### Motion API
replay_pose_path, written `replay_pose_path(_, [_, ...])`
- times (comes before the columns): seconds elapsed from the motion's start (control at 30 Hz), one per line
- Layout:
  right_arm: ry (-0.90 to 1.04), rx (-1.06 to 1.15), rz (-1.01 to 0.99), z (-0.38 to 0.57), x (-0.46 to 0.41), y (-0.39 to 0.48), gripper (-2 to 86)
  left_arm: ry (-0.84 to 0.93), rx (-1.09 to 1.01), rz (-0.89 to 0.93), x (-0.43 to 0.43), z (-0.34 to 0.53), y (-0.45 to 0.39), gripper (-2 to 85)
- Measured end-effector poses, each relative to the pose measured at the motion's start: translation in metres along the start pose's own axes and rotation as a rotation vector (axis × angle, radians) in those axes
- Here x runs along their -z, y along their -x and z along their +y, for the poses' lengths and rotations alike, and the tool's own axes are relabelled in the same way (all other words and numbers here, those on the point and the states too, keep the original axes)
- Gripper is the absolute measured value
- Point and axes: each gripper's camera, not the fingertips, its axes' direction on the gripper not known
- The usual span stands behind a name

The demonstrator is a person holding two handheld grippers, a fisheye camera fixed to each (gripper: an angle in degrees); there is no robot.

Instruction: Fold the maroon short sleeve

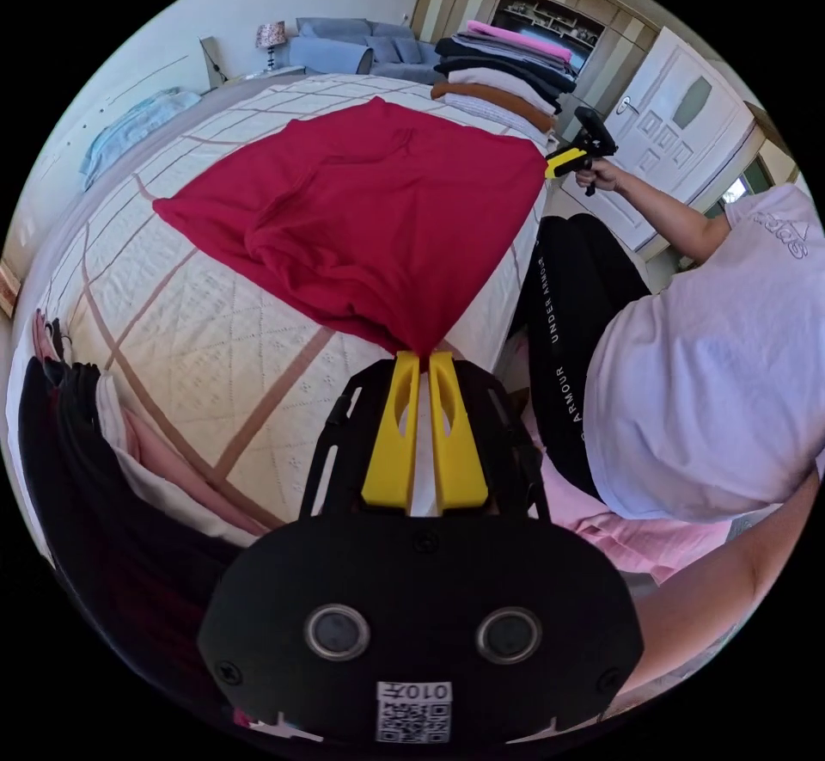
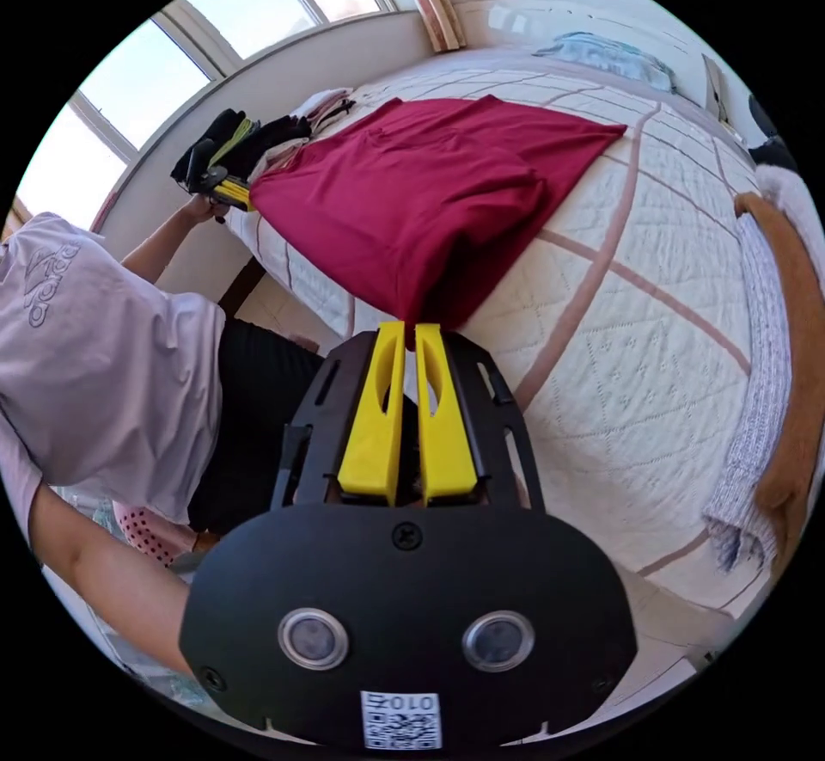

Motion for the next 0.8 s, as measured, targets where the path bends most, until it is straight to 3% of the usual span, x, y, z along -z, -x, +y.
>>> replay_pose_path(0.13, [0.021, 0.012, 0.044, 0.005, 0.012, 0.002, 4.5, 0.031, 0.028, 0.011, 0.010, 0.010, 0.003, 3.0])
replay_pose_path(0.37, [-0.186, -0.100, 0.006, 0.016, 0.049, -0.016, 10.2, -0.041, 0.290, 0.014, 0.034, 0.017, 0.034, 7.8])
replay_pose_path(0.43, [-0.190, -0.124, -0.043, 0.011, 0.046, -0.025, 10.7, -0.126, 0.351, 0.101, 0.033, 0.015, 0.052, 8.7])
replay_pose_path(0.8, [-0.128, -0.195, -0.162, -0.020, 0.010, -0.056, 9.1, -0.215, 0.467, 0.357, 0.005, 0.014, 0.118, 6.2])
